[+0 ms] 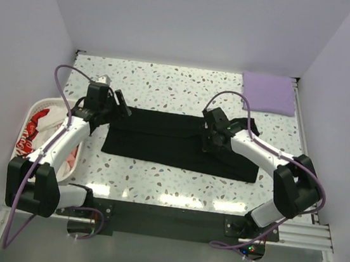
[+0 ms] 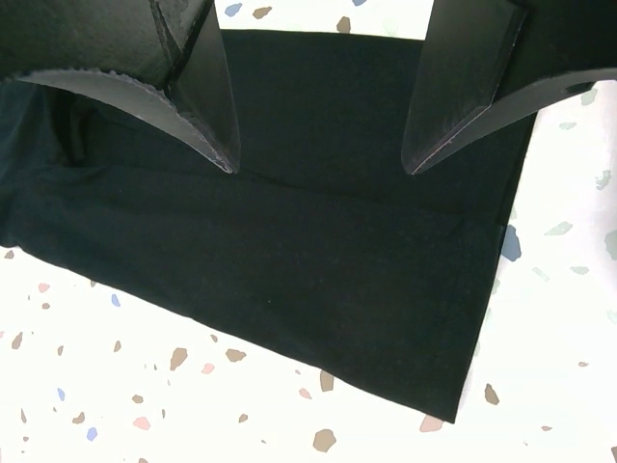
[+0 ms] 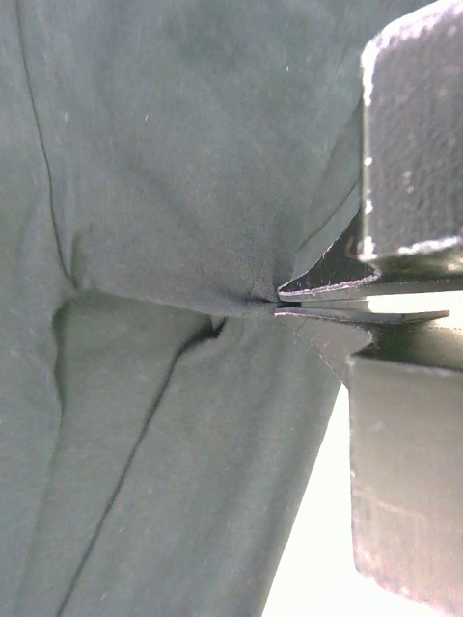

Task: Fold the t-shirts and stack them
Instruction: Fold the tshirt

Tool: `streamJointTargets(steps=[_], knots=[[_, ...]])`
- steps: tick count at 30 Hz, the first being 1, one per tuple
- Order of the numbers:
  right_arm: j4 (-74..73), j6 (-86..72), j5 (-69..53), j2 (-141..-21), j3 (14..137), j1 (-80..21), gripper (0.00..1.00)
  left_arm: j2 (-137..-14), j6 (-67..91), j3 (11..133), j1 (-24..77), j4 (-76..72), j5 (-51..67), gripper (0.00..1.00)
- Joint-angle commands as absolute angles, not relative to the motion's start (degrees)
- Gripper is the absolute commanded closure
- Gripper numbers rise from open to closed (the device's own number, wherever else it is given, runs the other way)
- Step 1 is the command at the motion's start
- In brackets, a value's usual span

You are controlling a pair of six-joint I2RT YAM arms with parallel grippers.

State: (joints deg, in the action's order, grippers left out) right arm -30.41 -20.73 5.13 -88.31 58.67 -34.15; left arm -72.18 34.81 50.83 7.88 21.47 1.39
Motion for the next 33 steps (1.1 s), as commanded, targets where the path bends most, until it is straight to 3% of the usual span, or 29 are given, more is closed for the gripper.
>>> streamJointTargets(steps=[1,5,9,10,20,33], knots=[[-30.6,-22.0,1.9,-90.1,60.2,-35.3,0.98,-71.3,33.4,50.5,7.5,19.7,2.5,0.27],[-30.1,-23.3,3.2,-90.4,60.4,-35.5,0.87,-71.3,33.3,50.5,7.5,19.9,2.8,0.27],[-32.0,-25.0,10.0,-85.2,59.7,-34.8,0.57,-71.0,32.8,51.0,7.5,20.9,3.4,0.27],[-32.3,-25.6,10.7,-83.8,59.2,-34.1,0.54,-70.8,32.2,51.2,7.5,21.2,4.3,0.27],[-27.3,-29.4,2.5,-69.6,42.4,-10.5,0.54,-66.8,26.7,48.5,7.5,21.5,8.2,0.27],[-11.2,-36.0,-3.3,-72.4,31.6,-4.4,0.47,-65.0,26.0,46.4,7.5,20.7,9.8,0.27]])
